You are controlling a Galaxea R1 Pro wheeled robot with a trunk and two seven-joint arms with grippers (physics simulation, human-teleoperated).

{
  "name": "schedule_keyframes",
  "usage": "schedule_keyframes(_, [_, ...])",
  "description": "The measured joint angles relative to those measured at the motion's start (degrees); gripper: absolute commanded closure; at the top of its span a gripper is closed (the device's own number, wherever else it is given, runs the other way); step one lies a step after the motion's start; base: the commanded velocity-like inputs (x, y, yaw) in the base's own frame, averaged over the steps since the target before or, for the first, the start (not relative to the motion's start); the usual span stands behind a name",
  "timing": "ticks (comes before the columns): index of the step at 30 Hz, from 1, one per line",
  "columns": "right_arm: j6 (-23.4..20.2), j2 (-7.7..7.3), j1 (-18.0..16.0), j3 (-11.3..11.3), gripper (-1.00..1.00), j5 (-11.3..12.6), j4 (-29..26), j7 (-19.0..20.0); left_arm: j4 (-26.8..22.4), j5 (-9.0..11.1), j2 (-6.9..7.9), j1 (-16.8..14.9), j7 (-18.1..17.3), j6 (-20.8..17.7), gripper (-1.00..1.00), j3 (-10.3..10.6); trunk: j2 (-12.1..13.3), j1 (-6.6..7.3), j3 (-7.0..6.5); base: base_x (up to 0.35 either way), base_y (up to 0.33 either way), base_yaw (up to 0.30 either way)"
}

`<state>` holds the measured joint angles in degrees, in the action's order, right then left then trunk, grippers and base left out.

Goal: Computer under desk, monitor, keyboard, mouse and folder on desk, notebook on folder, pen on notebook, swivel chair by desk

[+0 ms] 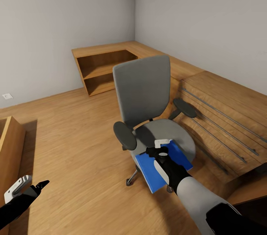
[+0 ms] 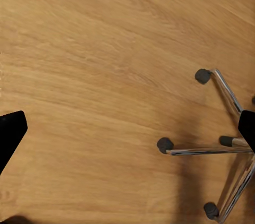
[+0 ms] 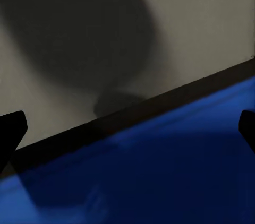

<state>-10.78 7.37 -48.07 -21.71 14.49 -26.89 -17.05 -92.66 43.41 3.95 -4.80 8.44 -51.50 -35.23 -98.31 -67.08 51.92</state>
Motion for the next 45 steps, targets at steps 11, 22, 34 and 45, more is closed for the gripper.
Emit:
schedule_keyframes(11, [0.02, -0.08, 0.03, 0.04, -1.0, 0.35, 1.06, -0.03, 0.02, 0.01, -0.05, 0.0, 0.0, 0.0, -1.0, -1.5, 0.0, 0.0, -0.85, 0.0, 0.0, 0.0])
schedule_keyframes(22, [0.02, -0.08, 0.04, 0.04, -1.0, 0.35, 1.06, -0.04, 0.02, 0.01, -0.01, 0.0, 0.0, 0.0, -1.0, -1.64, 0.0, 0.0, -1.81, 0.0, 0.0, 0.0])
schedule_keyframes(34, [0.02, -0.05, 0.04, 0.04, -1.0, 0.35, 1.06, -0.04, 0.06, 0.01, -0.03, 0.0, 0.01, 0.0, -1.0, -1.65, 0.0, 0.0, -2.87, 0.0, 0.0, 0.0])
schedule_keyframes(45, [0.02, -0.03, 0.04, 0.04, -1.0, 0.35, 1.06, -0.03, 0.08, 0.01, -0.07, 0.0, 0.04, 0.0, -1.0, -1.58, 0.0, 0.0, -3.85, 0.0, 0.0, 0.0])
